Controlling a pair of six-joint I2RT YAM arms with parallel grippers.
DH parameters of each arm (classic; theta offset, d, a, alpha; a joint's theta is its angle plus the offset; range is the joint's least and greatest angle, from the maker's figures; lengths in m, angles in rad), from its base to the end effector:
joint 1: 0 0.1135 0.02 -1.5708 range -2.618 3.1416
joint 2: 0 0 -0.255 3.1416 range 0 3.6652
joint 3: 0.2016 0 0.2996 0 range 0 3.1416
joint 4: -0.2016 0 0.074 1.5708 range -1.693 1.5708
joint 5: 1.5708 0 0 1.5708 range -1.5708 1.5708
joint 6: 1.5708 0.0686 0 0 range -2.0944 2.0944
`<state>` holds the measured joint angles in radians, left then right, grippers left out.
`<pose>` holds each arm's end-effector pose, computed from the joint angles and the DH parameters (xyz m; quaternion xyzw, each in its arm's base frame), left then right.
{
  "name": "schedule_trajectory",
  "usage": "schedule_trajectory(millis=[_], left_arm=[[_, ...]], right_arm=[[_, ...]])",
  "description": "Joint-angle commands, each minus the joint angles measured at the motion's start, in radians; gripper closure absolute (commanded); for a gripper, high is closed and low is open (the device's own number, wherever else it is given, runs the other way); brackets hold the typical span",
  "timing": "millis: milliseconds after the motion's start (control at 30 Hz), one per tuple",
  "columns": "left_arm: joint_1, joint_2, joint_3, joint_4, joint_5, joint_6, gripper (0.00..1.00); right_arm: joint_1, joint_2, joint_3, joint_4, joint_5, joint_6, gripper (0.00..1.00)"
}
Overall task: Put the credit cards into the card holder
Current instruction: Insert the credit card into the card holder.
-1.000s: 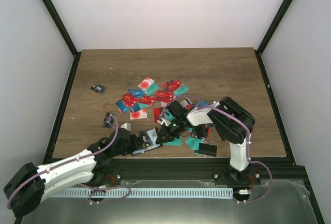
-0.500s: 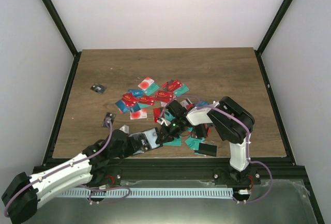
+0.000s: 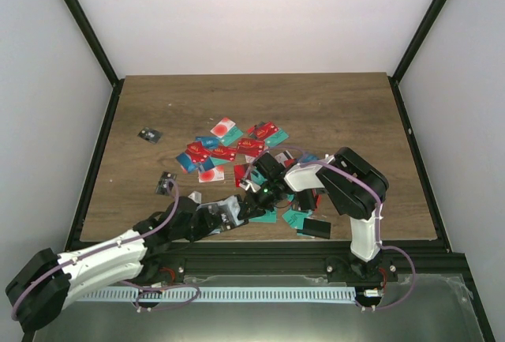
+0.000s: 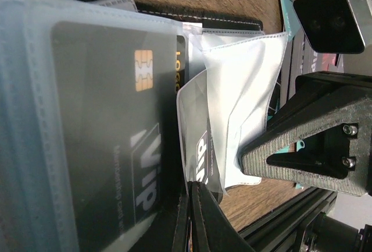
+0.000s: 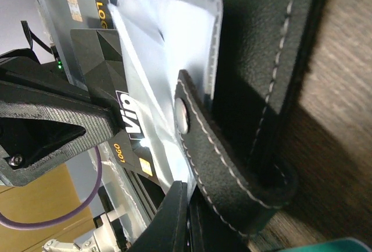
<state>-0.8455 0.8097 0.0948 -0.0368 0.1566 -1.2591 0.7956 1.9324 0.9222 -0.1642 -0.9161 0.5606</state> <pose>0.1304 -0.1632 0.0542 -0.1573 0.9014 -0.3804 0.1344 0.2143 0.2965 0.0285 0.1896 -0.8631 -0.4484 0.1344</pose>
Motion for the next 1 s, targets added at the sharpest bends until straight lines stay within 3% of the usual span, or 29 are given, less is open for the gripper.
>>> schedule_trajectory(millis=[0, 167, 400, 967], left_arm=[[0.001, -0.007, -0.041, -0.095, 0.030, 0.041, 0.96], [0.019, -0.061, -0.008, -0.170, -0.004, 0.116, 0.96], [0.037, -0.010, 0.011, -0.143, -0.012, 0.176, 0.96], [0.052, 0.148, 0.140, -0.183, -0.076, 0.280, 0.96]], right_arm=[[0.015, 0.032, 0.015, -0.033, 0.095, -0.025, 0.99], [0.011, 0.013, 0.029, -0.079, 0.116, -0.052, 0.94], [-0.003, -0.014, 0.041, -0.115, 0.121, -0.066, 0.76], [-0.033, -0.035, 0.022, -0.142, 0.140, -0.079, 0.79]])
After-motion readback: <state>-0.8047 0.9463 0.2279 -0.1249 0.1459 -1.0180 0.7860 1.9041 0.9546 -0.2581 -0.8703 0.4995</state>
